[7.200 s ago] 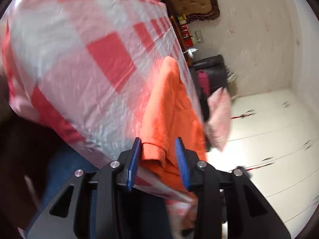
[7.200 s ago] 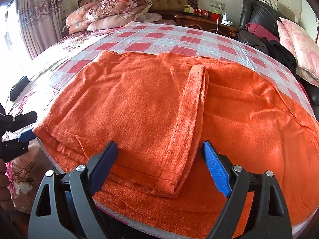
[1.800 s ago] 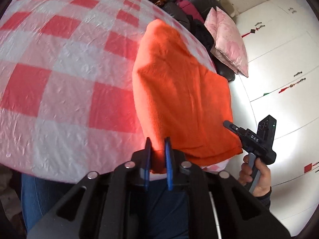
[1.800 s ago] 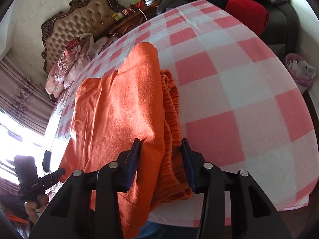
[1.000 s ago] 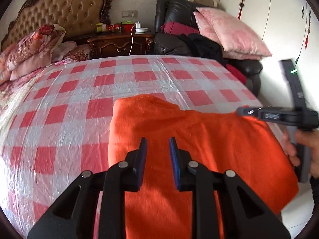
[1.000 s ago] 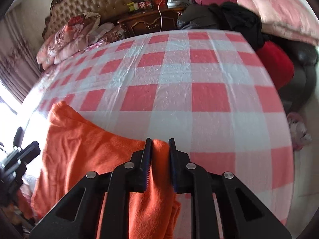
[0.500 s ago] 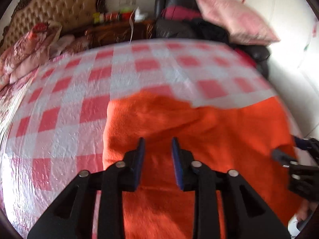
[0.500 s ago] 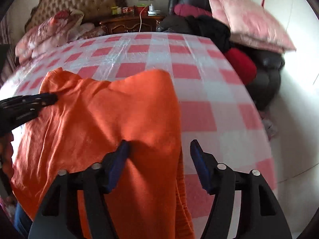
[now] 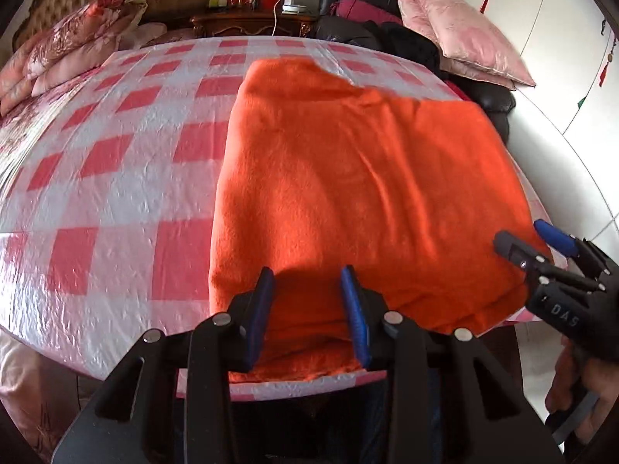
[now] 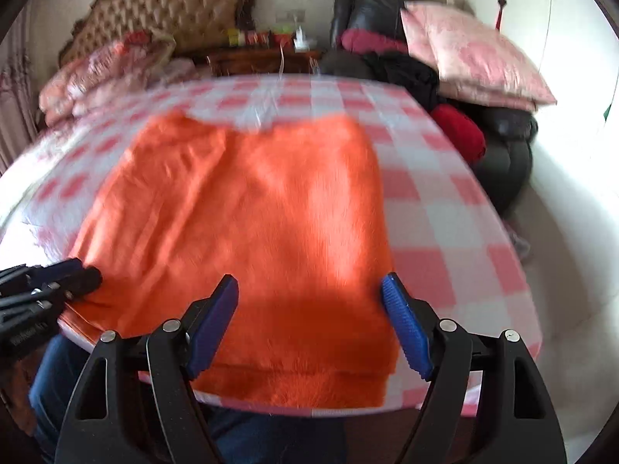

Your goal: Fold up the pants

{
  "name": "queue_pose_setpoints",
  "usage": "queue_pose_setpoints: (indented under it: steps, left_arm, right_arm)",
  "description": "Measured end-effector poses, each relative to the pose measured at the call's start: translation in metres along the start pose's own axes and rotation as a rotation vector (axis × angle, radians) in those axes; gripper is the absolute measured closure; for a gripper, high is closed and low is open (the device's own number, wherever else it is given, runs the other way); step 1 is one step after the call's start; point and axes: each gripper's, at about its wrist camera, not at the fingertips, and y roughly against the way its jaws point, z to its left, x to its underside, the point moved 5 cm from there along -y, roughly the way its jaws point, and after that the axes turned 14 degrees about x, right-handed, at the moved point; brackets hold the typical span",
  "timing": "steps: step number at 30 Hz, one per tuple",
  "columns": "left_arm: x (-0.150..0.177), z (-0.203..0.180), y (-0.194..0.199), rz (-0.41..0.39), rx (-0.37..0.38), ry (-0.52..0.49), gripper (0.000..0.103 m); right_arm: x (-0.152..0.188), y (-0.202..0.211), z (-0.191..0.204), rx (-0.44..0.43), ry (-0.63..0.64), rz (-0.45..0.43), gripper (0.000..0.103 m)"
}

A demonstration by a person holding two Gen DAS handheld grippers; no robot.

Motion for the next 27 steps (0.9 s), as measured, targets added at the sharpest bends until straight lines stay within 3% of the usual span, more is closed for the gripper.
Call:
queue_pose_setpoints:
  steps: [17,20,27]
  left_arm:
    - [0.003,-0.002,-0.002,-0.015,-0.015,-0.048,0.066]
    - [0.003,-0.002,-0.001,-0.016,-0.034,-0.054,0.060]
    - [0.002,0.000,-0.001,-0.017,-0.028,-0.052,0.060]
  right_arm:
    - [0.009,-0.013,-0.001,0.002,-0.004,0.017,0.021]
    - [0.010,-0.014,-0.002,-0.009,-0.021,0.026,0.020]
    - [0.010,-0.014,-0.002,-0.006,-0.018,0.024,0.020]
